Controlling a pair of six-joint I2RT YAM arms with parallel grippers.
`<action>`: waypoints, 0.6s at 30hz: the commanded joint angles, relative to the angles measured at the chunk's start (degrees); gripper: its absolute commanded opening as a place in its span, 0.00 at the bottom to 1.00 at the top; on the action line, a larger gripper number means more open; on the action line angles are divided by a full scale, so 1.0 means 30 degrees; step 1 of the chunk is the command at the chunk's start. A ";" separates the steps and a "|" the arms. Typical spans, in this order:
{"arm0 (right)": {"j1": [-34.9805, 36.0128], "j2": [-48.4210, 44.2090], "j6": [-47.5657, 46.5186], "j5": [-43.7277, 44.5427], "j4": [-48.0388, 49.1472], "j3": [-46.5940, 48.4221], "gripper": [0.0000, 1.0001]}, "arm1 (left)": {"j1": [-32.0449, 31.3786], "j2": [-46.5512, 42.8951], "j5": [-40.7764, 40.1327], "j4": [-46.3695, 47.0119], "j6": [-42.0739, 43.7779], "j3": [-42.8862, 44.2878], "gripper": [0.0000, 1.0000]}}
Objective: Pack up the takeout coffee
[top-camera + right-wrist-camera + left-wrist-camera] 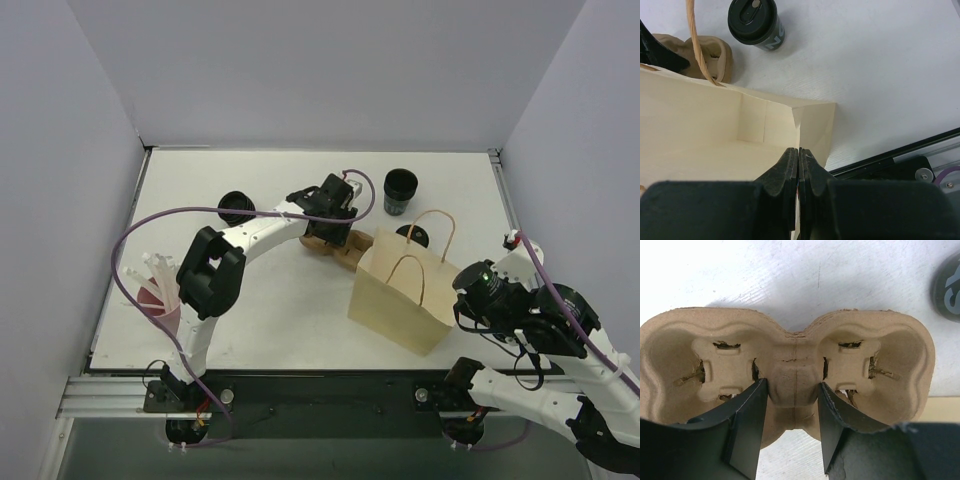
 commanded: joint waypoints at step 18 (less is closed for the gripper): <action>-0.0114 -0.0260 -0.0259 0.0341 -0.3052 -0.0221 0.01 | 0.0485 -0.1306 0.0475 0.0253 0.0086 0.0516 0.43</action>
